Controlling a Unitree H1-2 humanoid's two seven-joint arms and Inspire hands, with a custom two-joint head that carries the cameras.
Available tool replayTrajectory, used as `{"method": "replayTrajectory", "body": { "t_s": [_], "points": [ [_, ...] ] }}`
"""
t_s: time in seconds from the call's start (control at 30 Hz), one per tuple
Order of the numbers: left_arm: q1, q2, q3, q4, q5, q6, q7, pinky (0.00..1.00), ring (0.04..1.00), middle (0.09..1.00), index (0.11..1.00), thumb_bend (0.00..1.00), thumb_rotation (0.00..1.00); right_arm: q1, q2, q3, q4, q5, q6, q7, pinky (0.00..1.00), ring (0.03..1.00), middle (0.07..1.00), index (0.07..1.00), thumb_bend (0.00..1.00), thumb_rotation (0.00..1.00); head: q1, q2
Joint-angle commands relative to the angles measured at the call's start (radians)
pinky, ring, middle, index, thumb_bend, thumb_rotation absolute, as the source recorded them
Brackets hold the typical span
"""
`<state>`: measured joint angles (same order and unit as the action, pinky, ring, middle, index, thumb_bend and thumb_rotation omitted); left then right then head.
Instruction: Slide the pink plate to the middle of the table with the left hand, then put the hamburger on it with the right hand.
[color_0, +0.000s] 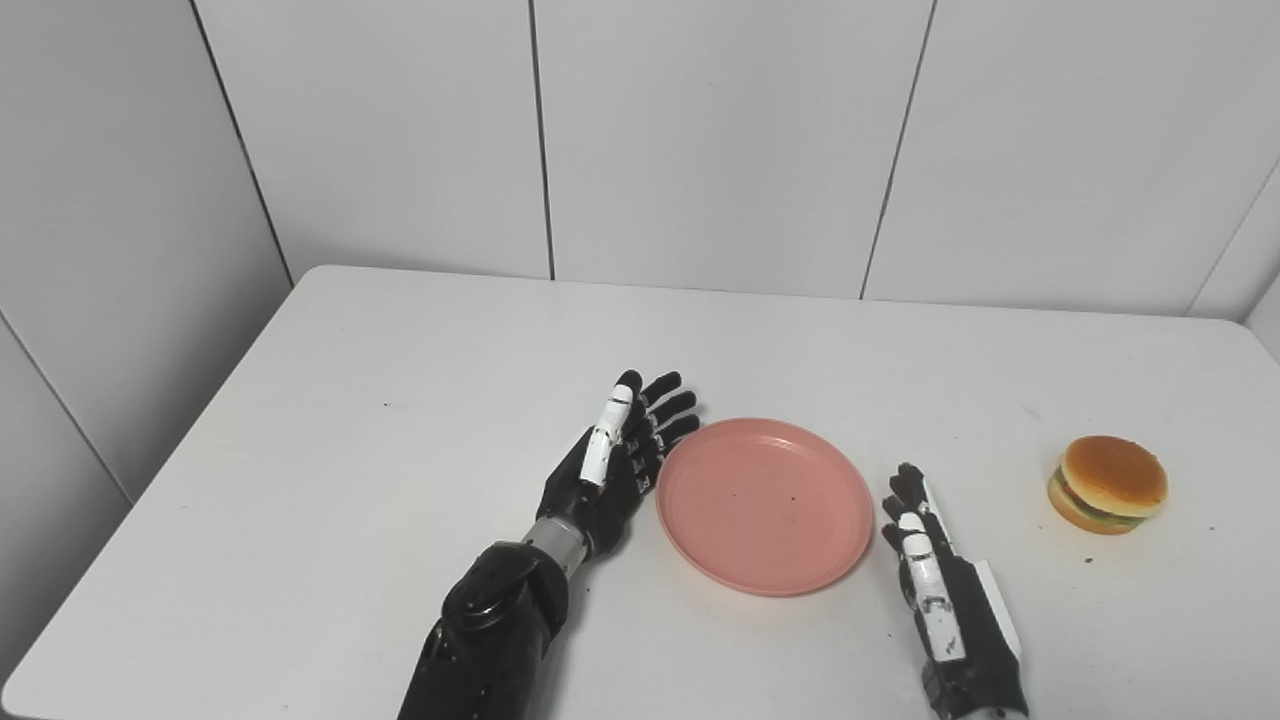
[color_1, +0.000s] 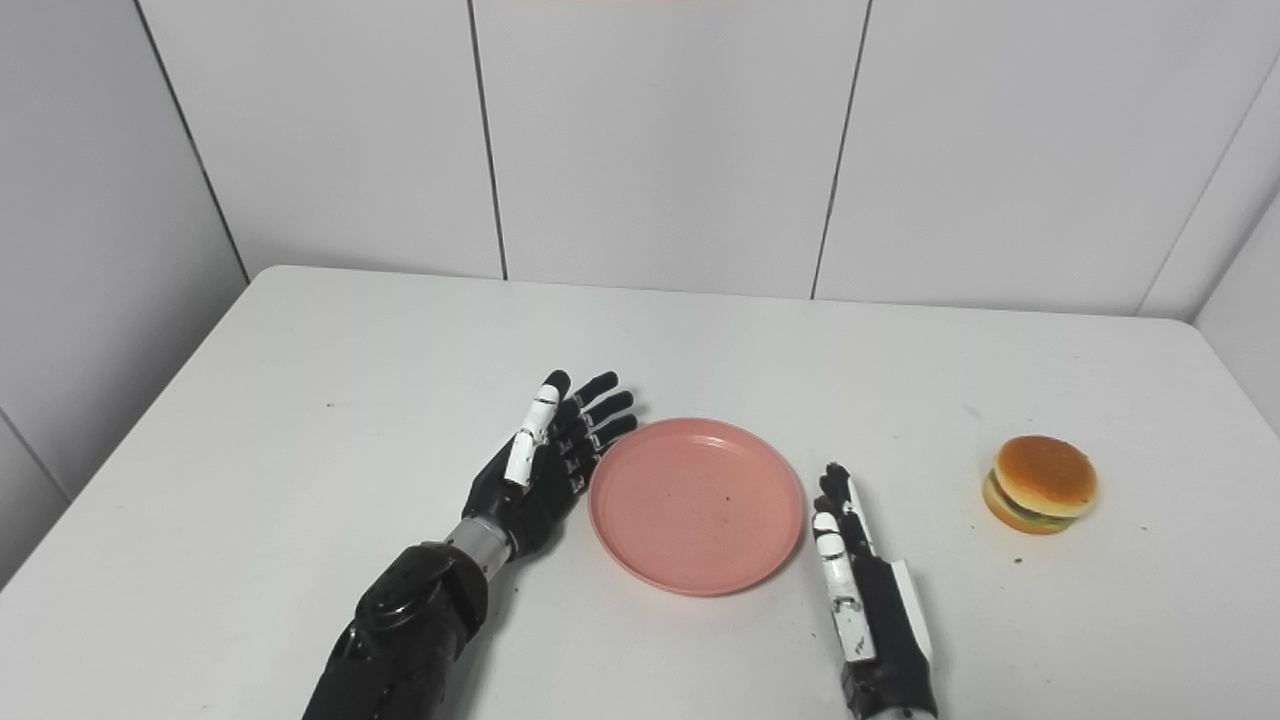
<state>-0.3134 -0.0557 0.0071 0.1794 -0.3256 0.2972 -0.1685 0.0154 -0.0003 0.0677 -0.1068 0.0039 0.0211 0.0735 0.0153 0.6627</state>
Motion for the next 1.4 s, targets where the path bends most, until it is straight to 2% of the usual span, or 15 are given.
{"method": "replayTrajectory", "body": {
  "t_s": [0.0, 0.17, 0.33, 0.47, 0.53, 0.57, 0.63, 0.8, 0.9, 1.0, 1.03, 1.1, 1.2, 1.33, 1.37],
  "points": [
    [-0.002, -0.007, 0.002, -0.018, 0.005, 0.007, 0.007, 0.94, 0.914, 0.908, 0.894, 0.52, 1.00, -0.007, -0.005, -0.011, -0.032, 0.016, 0.012, 0.000, 1.00, 1.000, 1.000, 1.000, 0.16, 1.00, -0.007, 0.000],
    [0.001, -0.006, 0.003, -0.016, 0.003, 0.000, 0.000, 0.94, 0.918, 0.912, 0.900, 0.51, 1.00, -0.021, -0.014, -0.026, -0.060, -0.036, 0.026, -0.032, 1.00, 1.000, 1.000, 1.000, 0.18, 1.00, -0.027, 0.000],
    [0.004, -0.010, 0.014, -0.011, -0.001, -0.005, 0.001, 0.93, 0.911, 0.908, 0.903, 0.51, 1.00, -0.041, -0.042, -0.043, -0.092, -0.081, 0.013, -0.050, 1.00, 0.987, 0.995, 1.000, 0.28, 1.00, -0.059, -0.006],
    [0.007, -0.008, 0.022, -0.010, -0.007, -0.010, -0.007, 0.93, 0.913, 0.911, 0.907, 0.51, 1.00, -0.061, -0.065, -0.054, -0.136, -0.118, 0.039, -0.058, 1.00, 0.977, 0.994, 1.000, 0.33, 1.00, -0.086, -0.012],
    [0.011, -0.007, 0.028, -0.016, -0.010, -0.005, -0.006, 0.93, 0.912, 0.911, 0.906, 0.51, 1.00, -0.073, -0.074, -0.060, -0.165, -0.130, 0.062, -0.058, 1.00, 0.981, 0.995, 1.000, 0.36, 1.00, -0.104, -0.013],
    [0.013, -0.006, 0.030, -0.020, -0.011, -0.002, -0.004, 0.92, 0.910, 0.909, 0.903, 0.51, 1.00, -0.078, -0.077, -0.062, -0.178, -0.134, 0.073, -0.058, 1.00, 0.984, 0.991, 0.999, 0.42, 1.00, -0.104, -0.013],
    [0.017, -0.002, 0.036, -0.025, -0.016, 0.001, -0.006, 0.92, 0.908, 0.907, 0.902, 0.51, 1.00, -0.094, -0.087, -0.068, -0.203, -0.157, 0.097, -0.060, 1.00, 0.986, 0.987, 0.996, 0.48, 1.00, -0.133, -0.020],
    [0.030, 0.012, 0.041, -0.024, -0.016, -0.007, -0.018, 0.93, 0.910, 0.913, 0.912, 0.52, 1.00, -0.132, -0.120, -0.075, -0.237, -0.191, 0.133, -0.051, 1.00, 0.994, 0.993, 1.000, 0.50, 1.00, -0.177, -0.036],
    [0.039, 0.019, 0.046, -0.023, -0.023, -0.011, -0.032, 0.93, 0.904, 0.910, 0.913, 0.52, 1.00, -0.165, -0.145, -0.081, -0.228, -0.210, 0.110, -0.057, 1.00, 0.978, 0.984, 0.998, 0.52, 1.00, -0.201, -0.047],
    [0.046, 0.025, 0.050, -0.022, -0.029, -0.014, -0.040, 0.93, 0.895, 0.906, 0.909, 0.51, 1.00, -0.189, -0.162, -0.094, -0.213, -0.197, 0.090, -0.055, 0.94, 0.941, 0.964, 0.984, 0.54, 0.98, -0.217, -0.056],
    [0.049, 0.028, 0.052, -0.022, -0.028, -0.015, -0.040, 0.93, 0.895, 0.906, 0.908, 0.51, 1.00, -0.193, -0.168, -0.096, -0.215, -0.198, 0.092, -0.053, 0.94, 0.938, 0.964, 0.984, 0.54, 0.97, -0.252, -0.071],
    [0.054, 0.033, 0.056, -0.021, -0.029, -0.017, -0.044, 0.93, 0.897, 0.908, 0.907, 0.52, 1.00, -0.201, -0.180, -0.099, -0.221, -0.213, 0.103, -0.055, 0.90, 0.923, 0.967, 0.992, 0.53, 0.97, -0.275, -0.081],
    [0.058, 0.045, 0.065, -0.015, -0.040, -0.025, -0.060, 0.94, 0.902, 0.912, 0.909, 0.52, 1.00, -0.225, -0.212, -0.099, -0.226, -0.281, 0.136, -0.061, 0.88, 0.917, 0.966, 0.995, 0.52, 0.97, -0.313, -0.095],
    [0.059, 0.060, 0.074, -0.002, -0.054, -0.037, -0.079, 0.94, 0.916, 0.915, 0.907, 0.51, 1.00, -0.267, -0.273, -0.099, -0.212, -0.391, 0.163, -0.055, 0.82, 0.896, 0.948, 0.967, 0.57, 0.97, -0.351, -0.109],
    [0.059, 0.064, 0.076, 0.002, -0.056, -0.040, -0.083, 0.94, 0.922, 0.918, 0.909, 0.51, 1.00, -0.274, -0.283, -0.099, -0.209, -0.405, 0.167, -0.054, 0.81, 0.896, 0.944, 0.953, 0.60, 0.94, -0.354, -0.110]
  ]
}}
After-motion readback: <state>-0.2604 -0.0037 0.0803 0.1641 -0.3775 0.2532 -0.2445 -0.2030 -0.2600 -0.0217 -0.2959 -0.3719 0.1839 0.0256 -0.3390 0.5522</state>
